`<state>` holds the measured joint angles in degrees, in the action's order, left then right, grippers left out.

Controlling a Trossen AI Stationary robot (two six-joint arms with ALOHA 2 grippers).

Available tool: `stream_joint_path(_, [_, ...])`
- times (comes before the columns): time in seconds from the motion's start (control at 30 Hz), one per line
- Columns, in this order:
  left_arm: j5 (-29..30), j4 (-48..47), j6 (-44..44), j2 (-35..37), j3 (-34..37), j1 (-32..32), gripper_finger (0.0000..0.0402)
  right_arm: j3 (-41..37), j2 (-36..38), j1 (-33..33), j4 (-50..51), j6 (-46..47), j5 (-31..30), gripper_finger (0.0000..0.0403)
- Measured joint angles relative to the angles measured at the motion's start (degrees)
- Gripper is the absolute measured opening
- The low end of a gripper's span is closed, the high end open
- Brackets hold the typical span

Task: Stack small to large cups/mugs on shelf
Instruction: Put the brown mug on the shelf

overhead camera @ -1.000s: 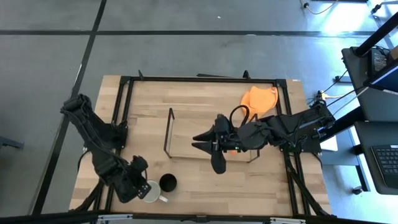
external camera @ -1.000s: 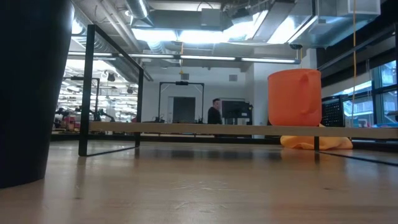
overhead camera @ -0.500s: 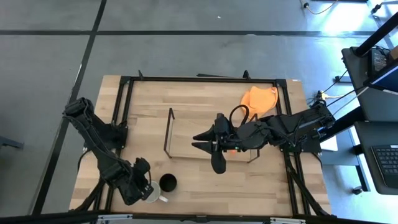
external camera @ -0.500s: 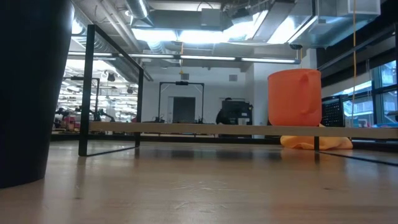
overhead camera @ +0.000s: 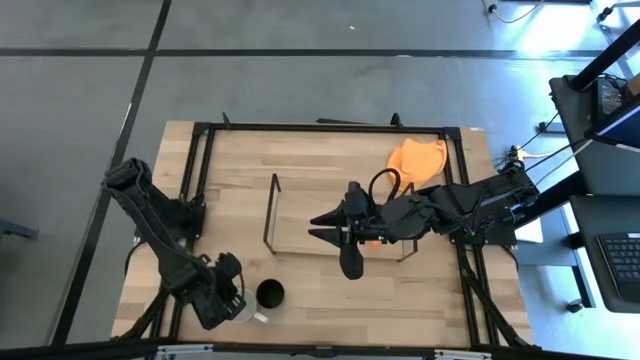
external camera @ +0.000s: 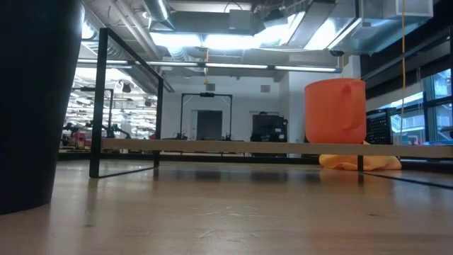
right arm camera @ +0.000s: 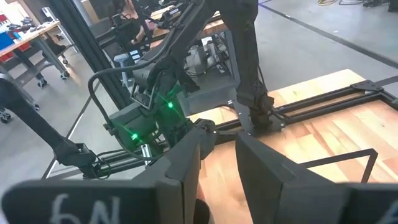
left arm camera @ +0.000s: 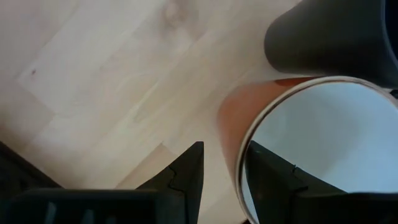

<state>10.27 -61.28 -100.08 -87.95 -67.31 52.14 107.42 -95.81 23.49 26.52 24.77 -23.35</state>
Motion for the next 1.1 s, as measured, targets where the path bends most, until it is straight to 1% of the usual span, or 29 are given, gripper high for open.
stream_joint_path(0.2, [0.1,0.0,3.8,-1.1,0.0,0.0,0.0107,0.0,0.0,0.0,1.0,-0.6,0.0,0.0106])
stream_joint_path(0.33, [0.0,0.0,6.4,-1.1,0.0,-0.5,0.0097,0.0,0.0,0.0,1.6,-0.6,0.0,0.0106])
stream_joint_path(0.47, [-0.4,-0.6,8.8,-1.1,0.0,-1.5,0.0073,0.0,0.0,0.0,1.7,-0.6,0.0,0.0106])
stream_joint_path(0.63, [-0.8,-0.6,12.2,-1.1,0.0,-2.8,0.0026,0.0,0.0,-0.4,2.0,0.4,0.0,0.0106])
stream_joint_path(0.7, [-0.5,-0.4,13.5,-1.1,0.0,-3.2,0.0013,0.0,0.0,-0.5,2.3,0.5,0.0,0.0106])
stream_joint_path(0.9, [-0.5,-0.7,15.9,-1.0,0.0,-3.6,0.0017,0.0,0.0,-0.6,2.3,0.5,0.0,0.0106])
stream_joint_path(1.1, [-0.8,-2.6,16.8,-0.2,0.0,-3.4,0.0011,0.0,0.0,-1.3,2.3,0.6,0.0,0.0106])
